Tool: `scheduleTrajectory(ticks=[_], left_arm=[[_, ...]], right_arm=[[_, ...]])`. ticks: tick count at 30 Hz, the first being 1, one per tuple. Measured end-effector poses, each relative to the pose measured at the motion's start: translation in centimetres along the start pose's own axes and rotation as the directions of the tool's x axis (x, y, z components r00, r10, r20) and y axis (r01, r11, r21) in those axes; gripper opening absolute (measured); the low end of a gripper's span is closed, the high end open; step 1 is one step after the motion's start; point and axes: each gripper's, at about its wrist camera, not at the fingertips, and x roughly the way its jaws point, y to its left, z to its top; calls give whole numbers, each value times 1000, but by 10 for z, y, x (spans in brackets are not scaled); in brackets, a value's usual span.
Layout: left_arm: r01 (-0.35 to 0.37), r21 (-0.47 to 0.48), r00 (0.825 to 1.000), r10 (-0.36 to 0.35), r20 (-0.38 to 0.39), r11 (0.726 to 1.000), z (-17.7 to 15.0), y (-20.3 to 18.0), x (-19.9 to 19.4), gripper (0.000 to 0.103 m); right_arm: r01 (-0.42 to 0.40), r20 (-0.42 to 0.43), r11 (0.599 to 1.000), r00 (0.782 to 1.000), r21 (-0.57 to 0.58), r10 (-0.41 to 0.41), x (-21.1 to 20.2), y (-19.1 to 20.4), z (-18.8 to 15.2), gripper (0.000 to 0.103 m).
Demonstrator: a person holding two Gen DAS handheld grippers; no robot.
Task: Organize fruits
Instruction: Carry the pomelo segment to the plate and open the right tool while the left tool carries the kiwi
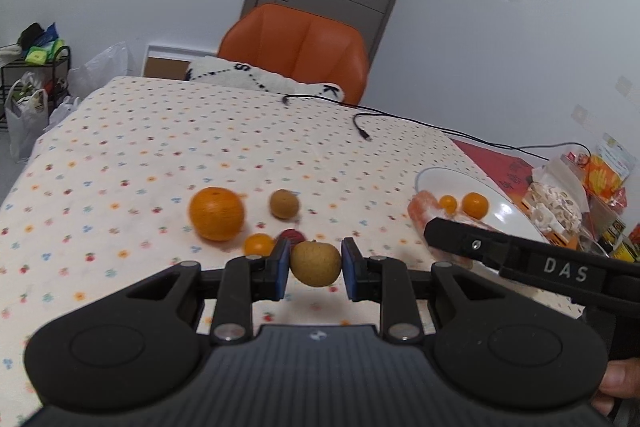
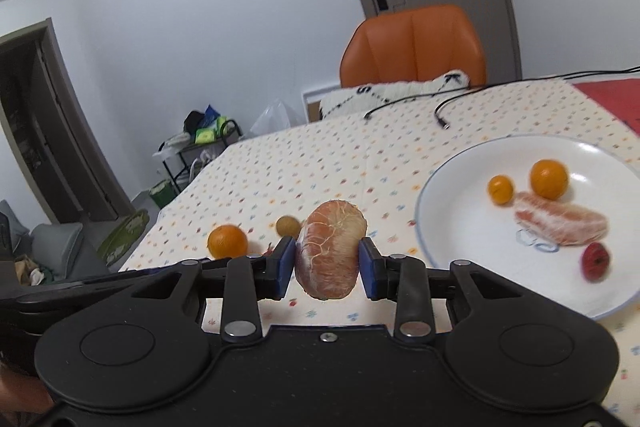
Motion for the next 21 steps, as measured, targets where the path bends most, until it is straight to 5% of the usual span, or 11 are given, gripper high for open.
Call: scheduleTrajectory(ticks=[21], left_arm=[[92, 102, 996, -92, -4, 991, 7, -58, 19, 25]], right_arm=[[135, 58, 987, 988, 88, -140, -32, -56, -2, 33]])
